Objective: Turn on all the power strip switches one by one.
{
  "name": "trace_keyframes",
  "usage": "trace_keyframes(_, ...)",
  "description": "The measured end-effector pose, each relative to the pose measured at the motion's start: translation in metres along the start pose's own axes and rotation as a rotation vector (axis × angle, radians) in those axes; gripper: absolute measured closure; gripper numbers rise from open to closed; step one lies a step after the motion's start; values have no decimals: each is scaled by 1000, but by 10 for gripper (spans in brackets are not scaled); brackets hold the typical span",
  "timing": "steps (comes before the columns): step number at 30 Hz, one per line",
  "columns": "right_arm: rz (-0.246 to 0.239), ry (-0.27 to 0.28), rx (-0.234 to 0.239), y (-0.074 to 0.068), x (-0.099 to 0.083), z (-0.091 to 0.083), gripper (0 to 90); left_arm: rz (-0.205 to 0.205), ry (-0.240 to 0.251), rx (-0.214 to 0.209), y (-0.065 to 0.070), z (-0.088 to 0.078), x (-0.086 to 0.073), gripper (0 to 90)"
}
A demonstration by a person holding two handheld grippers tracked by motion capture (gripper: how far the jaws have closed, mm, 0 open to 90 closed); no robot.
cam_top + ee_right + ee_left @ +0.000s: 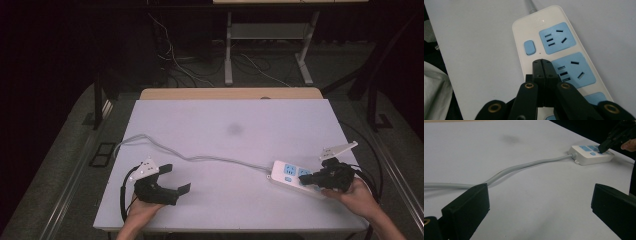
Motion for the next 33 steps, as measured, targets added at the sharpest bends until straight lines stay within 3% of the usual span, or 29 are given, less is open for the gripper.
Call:
trace_keyframes(22,-18,7,-25,-3,-3,1,900,0,2,3,0,-1,0,2)
trace_keyframes(26,-4,38,-12,-1,-7,1,900,-2,-1,2,0,0,0,2)
trace_keyframes(33,0,36,-19,-2,-6,0,900,-1,-1,3,-1,0,0,2)
Point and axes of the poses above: each handheld gripper's, and its own axes: z roughly forward along the jaws, x roughly out of its top, y roughly to its right, the point moved 1 cm from there along z, roughly forward along the jaws, and after that the axes turned 1 degree about -x, right-handed, at the moved point
